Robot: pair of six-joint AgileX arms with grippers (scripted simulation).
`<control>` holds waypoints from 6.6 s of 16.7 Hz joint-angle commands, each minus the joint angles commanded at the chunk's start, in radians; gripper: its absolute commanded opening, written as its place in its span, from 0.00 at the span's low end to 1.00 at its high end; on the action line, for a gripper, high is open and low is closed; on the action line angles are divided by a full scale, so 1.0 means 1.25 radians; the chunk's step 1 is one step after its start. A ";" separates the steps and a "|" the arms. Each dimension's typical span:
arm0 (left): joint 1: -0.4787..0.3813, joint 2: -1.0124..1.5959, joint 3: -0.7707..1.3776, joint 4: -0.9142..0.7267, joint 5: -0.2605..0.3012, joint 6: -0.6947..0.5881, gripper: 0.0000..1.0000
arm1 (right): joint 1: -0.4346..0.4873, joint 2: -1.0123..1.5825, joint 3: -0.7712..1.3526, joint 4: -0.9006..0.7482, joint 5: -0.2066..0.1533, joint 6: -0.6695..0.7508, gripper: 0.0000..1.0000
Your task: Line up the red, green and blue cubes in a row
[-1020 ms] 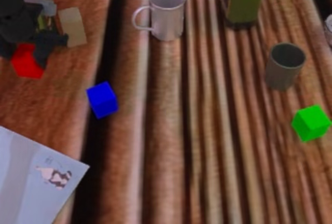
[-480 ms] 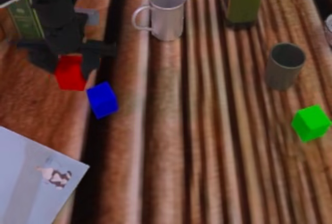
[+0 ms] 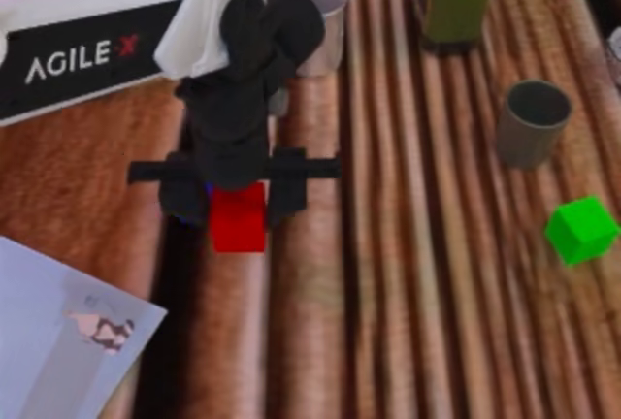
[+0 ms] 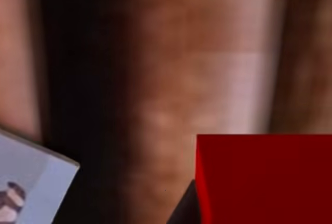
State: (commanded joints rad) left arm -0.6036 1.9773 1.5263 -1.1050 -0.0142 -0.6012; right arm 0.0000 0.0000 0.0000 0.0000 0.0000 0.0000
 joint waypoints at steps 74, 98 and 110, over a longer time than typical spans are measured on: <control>0.402 -1.181 -0.943 0.614 -0.010 0.241 1.00 | 0.091 1.152 0.814 -0.635 0.003 -0.108 1.00; 0.499 -1.582 -1.221 0.884 0.011 0.481 1.00 | 0.127 1.643 1.028 -0.637 0.001 -0.147 1.00; 0.499 -1.582 -1.221 0.884 0.011 0.481 1.00 | 0.127 1.652 1.017 -0.621 0.002 -0.146 0.47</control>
State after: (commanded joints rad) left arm 0.0200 0.0000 0.0000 0.0000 0.0000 0.0000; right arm 0.1593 2.0654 1.2709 -0.7763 0.0019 -0.1829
